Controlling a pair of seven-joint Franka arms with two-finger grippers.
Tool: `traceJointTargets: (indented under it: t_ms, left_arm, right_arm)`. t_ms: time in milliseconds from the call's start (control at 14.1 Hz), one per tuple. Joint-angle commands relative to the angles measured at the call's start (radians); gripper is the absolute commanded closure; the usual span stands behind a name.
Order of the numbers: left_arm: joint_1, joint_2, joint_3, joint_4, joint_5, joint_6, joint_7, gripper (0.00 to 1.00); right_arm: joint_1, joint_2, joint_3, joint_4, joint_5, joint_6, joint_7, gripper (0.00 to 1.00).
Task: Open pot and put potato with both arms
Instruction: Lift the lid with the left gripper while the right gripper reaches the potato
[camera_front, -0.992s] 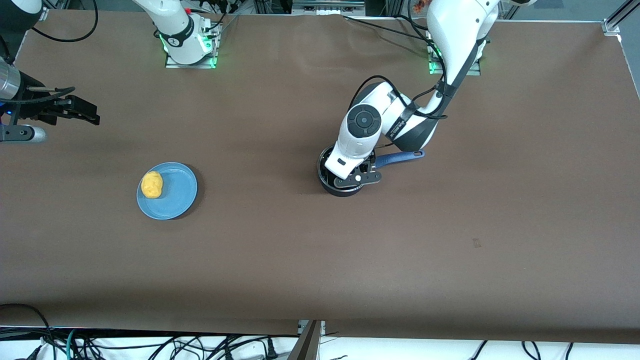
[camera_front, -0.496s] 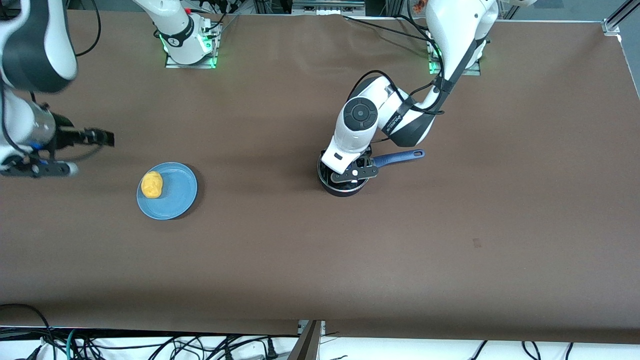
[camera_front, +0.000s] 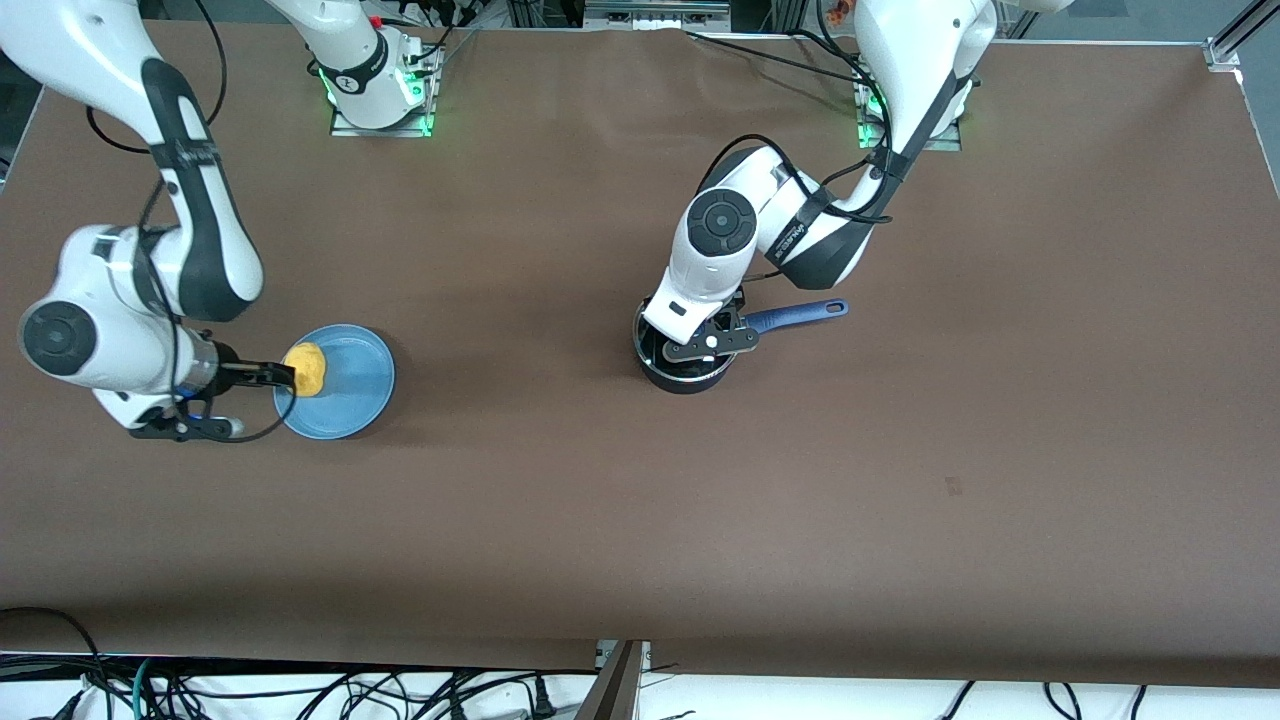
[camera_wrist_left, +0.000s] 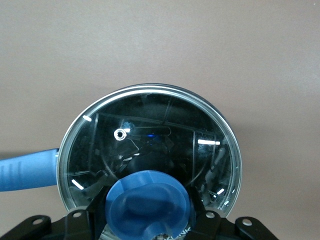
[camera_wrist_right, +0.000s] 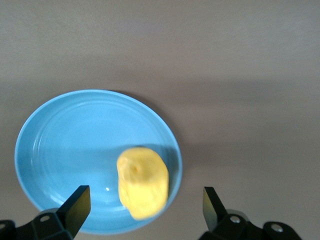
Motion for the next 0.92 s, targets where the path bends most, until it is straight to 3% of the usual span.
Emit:
traceJointTargets:
  t_ms: [0,213,425,567,709,850]
  left_arm:
    - [0.083,-0.107,0.001,-0.023,0.012,-0.070,0.149,0.68]
    - [0.196,-0.160,0.064,-0.031,0.010,-0.125,0.411,0.68]
    - [0.264,-0.174,0.223,-0.046,0.002,-0.115,0.710,0.67]
    - [0.296,-0.174,0.309,-0.047,-0.014,-0.106,0.890,0.67]
    - [0.333,-0.171,0.369,-0.079,-0.028,-0.083,1.005,0.67]
    - [0.391,-0.139,0.426,-0.165,-0.030,0.085,1.125,0.66]
  right_arm:
    - [-0.002,0.018,0.007,-0.011,0.033,0.030,0.023,0.01]
    - [0.001,0.060,0.008,-0.005,0.033,0.050,0.028,0.02]
    - [-0.002,0.078,0.010,-0.003,0.036,0.055,0.029,0.09]
    - [-0.002,0.103,0.011,-0.007,0.088,0.067,0.028,0.13]
    - [-0.005,0.105,0.010,-0.010,0.116,0.073,0.026,0.24]
    - [-0.005,0.105,0.010,-0.010,0.120,0.064,0.026,0.40]
